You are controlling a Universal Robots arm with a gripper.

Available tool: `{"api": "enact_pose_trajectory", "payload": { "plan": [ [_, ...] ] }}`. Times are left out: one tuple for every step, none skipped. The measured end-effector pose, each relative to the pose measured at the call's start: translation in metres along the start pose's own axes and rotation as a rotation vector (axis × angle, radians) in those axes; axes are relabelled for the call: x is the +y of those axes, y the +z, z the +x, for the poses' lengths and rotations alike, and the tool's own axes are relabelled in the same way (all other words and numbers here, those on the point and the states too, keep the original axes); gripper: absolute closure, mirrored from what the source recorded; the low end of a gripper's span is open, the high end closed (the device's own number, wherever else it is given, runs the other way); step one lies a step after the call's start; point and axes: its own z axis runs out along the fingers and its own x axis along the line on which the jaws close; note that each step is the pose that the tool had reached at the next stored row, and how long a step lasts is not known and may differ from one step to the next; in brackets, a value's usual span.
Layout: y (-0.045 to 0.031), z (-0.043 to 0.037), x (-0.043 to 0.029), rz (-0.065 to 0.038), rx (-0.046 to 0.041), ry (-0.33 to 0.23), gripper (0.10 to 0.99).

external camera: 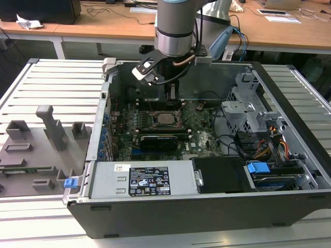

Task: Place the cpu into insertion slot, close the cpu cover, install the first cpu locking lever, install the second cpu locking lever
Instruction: 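Close the cpu cover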

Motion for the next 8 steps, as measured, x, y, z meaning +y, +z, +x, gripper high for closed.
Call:
{"api": "enact_pose_trajectory", "payload": {
  "plan": [
    [-0.0029,0.0001,0.0001,0.001,0.0002,0.000,0.980],
    [-0.0087,0.0001,0.0003,0.001,0.0000,0.000,0.980],
    [-0.0110,0.0001,0.0004,0.002,-0.0001,0.000,0.980],
    [-0.0115,0.0002,0.0015,0.003,0.0005,-0.004,0.980],
    [-0.0115,0.0002,0.0023,0.004,0.0008,-0.016,0.980],
    [-0.0115,0.0002,0.0029,0.005,0.0012,-0.037,0.980],
    [-0.0115,0.0003,0.0035,0.005,0.0018,-0.064,0.980],
    [-0.0113,0.0003,0.0046,0.005,0.0023,-0.079,0.980]
  ]
}}
